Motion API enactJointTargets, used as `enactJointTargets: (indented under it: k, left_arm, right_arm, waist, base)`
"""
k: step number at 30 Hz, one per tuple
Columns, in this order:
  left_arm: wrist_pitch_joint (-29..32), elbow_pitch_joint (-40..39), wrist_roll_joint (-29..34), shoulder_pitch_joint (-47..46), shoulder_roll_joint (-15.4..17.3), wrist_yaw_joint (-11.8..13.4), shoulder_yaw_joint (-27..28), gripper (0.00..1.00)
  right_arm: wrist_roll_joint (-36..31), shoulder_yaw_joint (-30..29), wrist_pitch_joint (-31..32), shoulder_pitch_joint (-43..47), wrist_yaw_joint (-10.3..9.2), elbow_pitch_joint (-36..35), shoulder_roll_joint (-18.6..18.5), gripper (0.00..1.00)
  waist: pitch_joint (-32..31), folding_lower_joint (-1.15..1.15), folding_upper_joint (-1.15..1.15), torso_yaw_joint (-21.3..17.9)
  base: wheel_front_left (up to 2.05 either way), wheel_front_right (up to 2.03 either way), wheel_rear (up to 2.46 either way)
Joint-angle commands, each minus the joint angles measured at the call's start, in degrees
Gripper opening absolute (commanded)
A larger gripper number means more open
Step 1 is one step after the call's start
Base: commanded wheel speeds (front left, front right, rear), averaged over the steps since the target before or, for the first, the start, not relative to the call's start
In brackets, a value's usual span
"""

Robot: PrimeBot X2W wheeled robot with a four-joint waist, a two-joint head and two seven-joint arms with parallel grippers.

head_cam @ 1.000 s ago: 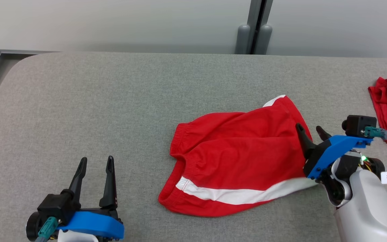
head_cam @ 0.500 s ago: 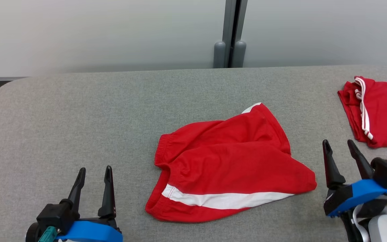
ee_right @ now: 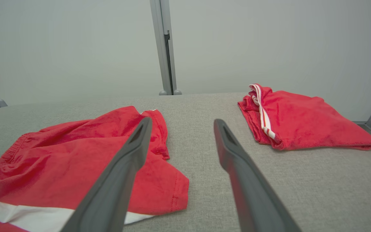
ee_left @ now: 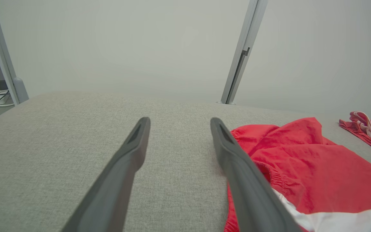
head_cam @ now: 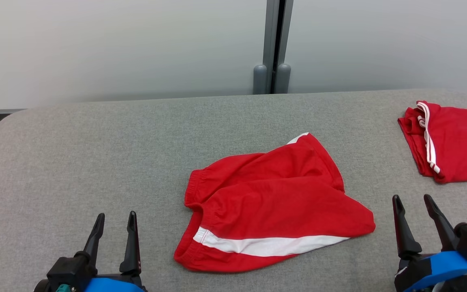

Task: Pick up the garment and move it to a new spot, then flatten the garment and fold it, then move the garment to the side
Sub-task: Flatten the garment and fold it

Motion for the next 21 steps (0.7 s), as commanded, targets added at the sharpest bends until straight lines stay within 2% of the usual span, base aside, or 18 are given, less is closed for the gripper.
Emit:
enactJointTargets:
  k: [1,7,11,18,21]
  left_arm:
    - [-0.3,-0.3,0.4,0.5,0.2,0.2,0.0,1.00]
    - [-0.4,-0.3,0.2,0.7,0.1,0.0,-0.3,1.00]
    - [1.1,0.0,0.2,-1.4,0.0,-1.2,-1.7,1.00]
    - [11.4,4.2,-2.5,-7.0,-2.8,-5.1,-7.5,1.00]
    - [17.0,7.1,-4.7,-9.6,-3.9,-5.7,-8.9,1.00]
  right_arm:
    - [0.6,0.0,0.3,1.0,0.02,-0.3,0.1,1.00]
    - [1.7,0.5,1.0,1.0,0.01,-0.9,0.1,1.00]
    - [2.3,0.8,1.1,0.7,0.01,-0.7,0.1,1.00]
    - [3.2,1.8,0.6,-0.3,0.01,0.2,0.1,1.00]
    - [3.5,2.3,0.5,-0.8,0.01,0.7,0.1,1.00]
  waist:
    - [-0.1,0.00,0.01,-0.2]
    - [-0.1,0.00,0.01,-0.5]
    - [0.3,0.00,0.01,-0.5]
    - [1.1,0.00,0.01,-0.9]
    - [1.4,0.00,0.01,-1.5]
  base:
    - [0.00,0.00,0.00]
    - [0.00,0.00,0.00]
    - [0.00,0.00,0.00]
    - [0.00,0.00,0.00]
    - [0.00,0.00,0.00]
